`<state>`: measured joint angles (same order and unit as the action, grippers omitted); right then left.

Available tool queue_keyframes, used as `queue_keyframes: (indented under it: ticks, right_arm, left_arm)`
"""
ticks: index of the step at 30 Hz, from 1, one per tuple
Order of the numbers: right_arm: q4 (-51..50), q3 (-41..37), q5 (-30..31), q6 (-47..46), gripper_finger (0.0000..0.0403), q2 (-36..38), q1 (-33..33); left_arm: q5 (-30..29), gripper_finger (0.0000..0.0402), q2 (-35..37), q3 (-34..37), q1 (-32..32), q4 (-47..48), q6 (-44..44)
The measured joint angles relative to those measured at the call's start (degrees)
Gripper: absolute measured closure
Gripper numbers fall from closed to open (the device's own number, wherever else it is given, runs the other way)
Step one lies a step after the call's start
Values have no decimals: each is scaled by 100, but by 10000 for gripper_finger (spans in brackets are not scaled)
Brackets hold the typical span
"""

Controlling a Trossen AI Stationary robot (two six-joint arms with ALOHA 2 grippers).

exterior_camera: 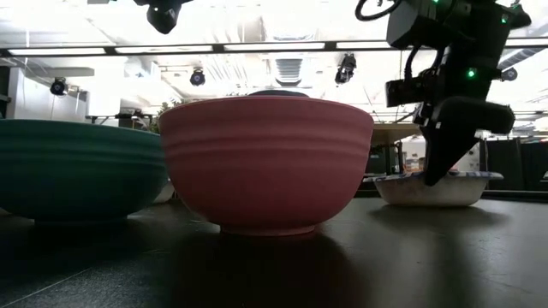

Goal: Place and stack bowls onto a shelf
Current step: Put the top right white patterned bowls on the shelf

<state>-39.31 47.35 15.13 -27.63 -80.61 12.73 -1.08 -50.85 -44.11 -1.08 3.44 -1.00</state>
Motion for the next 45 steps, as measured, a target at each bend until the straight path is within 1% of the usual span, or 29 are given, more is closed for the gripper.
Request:
queue_keyframes:
  ticks: [2,4,9,12,17,21,24,28,32,36,42,45]
  right_arm:
    - [-3,218,-201,72,394,89,29]
    - [-144,518,-228,156,394,193,78]
    - [-812,1504,-189,444,394,365,232]
    - [-978,2113,-172,632,394,434,303]
    - [-1052,3013,-158,1233,394,476,383]
    - [-1246,3535,100,1775,394,480,385]
    - [-1628,3826,630,2145,394,482,377]
    - [-2393,3944,1580,2301,394,517,337]
    - [-2962,3925,2089,2039,394,632,118]
    - [-3109,3740,2197,2051,394,645,-193]
    - [-2944,3314,2198,2604,394,644,-746]
    - [-2676,3136,2219,2926,394,646,-1008]
  left_arm:
    - [0,402,0,-1,0,0,1]
    - [0,402,0,0,0,0,1]
    - [0,402,0,-1,0,-2,3]
    - [0,402,0,1,0,-2,3]
    - [-1,402,0,-1,0,-3,5]
    - [0,402,0,-1,0,-2,5]
    - [0,402,0,-1,0,-2,5]
    - [0,402,0,-1,0,-2,5]
    - [0,402,0,-1,0,-5,5]
    - [0,402,0,-1,0,-73,21]
    - [-1,402,2,-1,0,-94,31]
    - [0,402,-2,-1,2,-92,29]
